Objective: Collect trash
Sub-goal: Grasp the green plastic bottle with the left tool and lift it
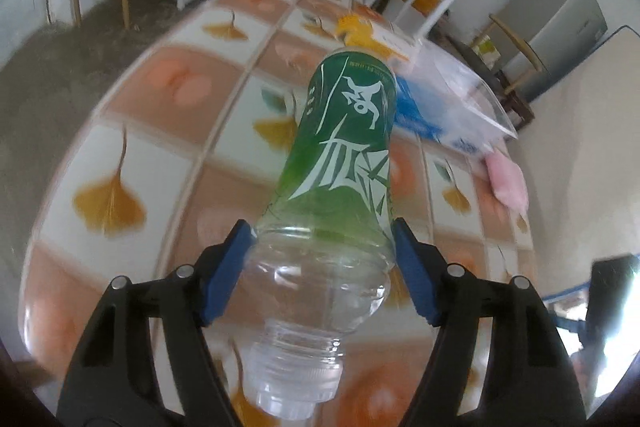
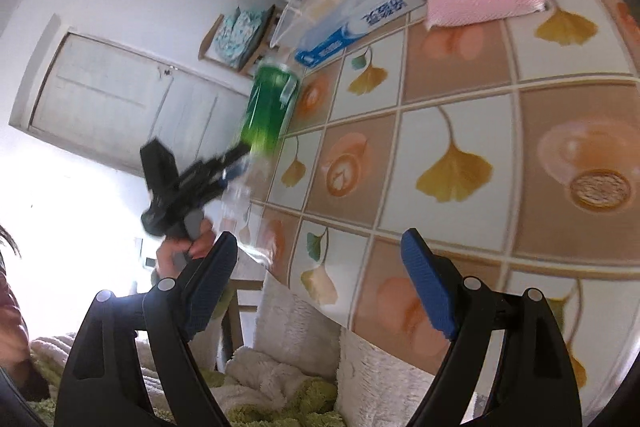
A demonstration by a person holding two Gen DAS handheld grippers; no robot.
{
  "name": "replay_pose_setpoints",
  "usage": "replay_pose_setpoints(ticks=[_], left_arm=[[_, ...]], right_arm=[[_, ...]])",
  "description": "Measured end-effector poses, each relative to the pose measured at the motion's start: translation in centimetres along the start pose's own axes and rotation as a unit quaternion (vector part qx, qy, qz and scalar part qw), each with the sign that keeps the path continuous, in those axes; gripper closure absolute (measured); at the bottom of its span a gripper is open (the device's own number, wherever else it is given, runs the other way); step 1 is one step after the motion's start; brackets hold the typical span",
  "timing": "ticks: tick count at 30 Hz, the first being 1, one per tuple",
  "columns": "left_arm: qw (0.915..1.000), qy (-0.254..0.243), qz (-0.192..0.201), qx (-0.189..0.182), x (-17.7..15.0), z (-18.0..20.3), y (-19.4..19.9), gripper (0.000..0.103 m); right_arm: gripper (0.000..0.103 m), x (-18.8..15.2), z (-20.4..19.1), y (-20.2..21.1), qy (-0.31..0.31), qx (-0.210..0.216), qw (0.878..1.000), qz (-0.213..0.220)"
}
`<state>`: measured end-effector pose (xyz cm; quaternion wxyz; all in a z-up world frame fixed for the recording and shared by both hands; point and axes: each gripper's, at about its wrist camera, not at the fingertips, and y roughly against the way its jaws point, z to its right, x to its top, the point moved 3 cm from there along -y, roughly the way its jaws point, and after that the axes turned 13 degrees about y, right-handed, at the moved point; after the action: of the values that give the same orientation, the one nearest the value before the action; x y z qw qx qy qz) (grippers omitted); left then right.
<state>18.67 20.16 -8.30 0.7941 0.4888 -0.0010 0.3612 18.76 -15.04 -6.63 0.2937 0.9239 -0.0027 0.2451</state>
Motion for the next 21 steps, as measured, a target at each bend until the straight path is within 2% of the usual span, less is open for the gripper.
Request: replay_pose_setpoints(ticks=[6,7,9,11,13,20,21], left_arm=[[0.9985,0.026,-0.046,-0.014,-4.5,-1.3,2.8,0.034],[0.9982,0.024,-0.052,-0.018,-4.8,-1.2,3.0,0.029],[0.9983,0.01,-0.051,-0.024,-5.0,-0.8,3.6,0.024],[0.9993,-0.022,-0.031,-0.005,-4.6,-0.1,4.1,0.022],[0.9986,-0.044,-0.027,0.002,-4.0,0.7,3.9,0.021],[0.9926,-0.085,-0.087,-0.003,-3.1,2.9,0.2,0.022],[0.9914,-0.087,-0.097,-0.006,-3.3,3.1,-0.2,0.025]], right_arm=[[0.021,0.1,-0.4,0.7,0.009,-0.009,1.0,0.015],[0.021,0.1,-0.3,1.0,0.01,-0.009,1.0,0.016],[0.021,0.1,-0.2,1.0,0.011,-0.01,1.0,0.015],[0.021,0.1,-0.3,1.0,0.014,-0.012,1.0,0.014],[0.021,0.1,-0.4,0.9,0.018,-0.015,1.0,0.014],[0.021,-0.1,-0.5,1.0,0.021,-0.034,0.999,0.012],[0.021,-0.1,-0.4,1.2,0.022,-0.04,0.999,0.011]])
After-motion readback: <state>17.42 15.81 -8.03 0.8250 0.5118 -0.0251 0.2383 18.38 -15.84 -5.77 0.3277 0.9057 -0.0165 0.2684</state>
